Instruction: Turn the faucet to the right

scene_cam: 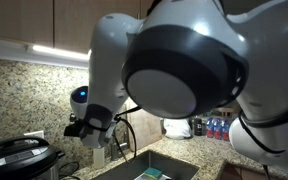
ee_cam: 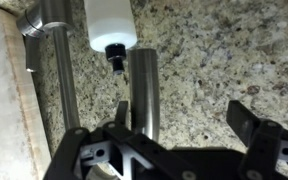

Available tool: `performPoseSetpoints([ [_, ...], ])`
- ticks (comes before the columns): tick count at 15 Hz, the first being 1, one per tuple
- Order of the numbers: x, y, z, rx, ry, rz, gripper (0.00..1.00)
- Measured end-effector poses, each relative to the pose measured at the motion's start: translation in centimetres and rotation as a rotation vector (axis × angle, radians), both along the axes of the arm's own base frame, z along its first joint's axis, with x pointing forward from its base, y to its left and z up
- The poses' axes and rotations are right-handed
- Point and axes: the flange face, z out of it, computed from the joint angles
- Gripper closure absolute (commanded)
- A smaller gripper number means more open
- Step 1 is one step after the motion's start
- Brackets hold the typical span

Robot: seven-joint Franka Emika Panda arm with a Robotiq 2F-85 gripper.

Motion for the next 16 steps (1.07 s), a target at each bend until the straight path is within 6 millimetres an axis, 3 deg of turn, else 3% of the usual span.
performPoseSetpoints([
  [6, 1.2, -1.2, -0.7, 0.008, -0.067, -0.11, 0.0],
  [16, 1.8, -6.2, 2.8, 0.035, -0.139, -0.217, 0.0],
])
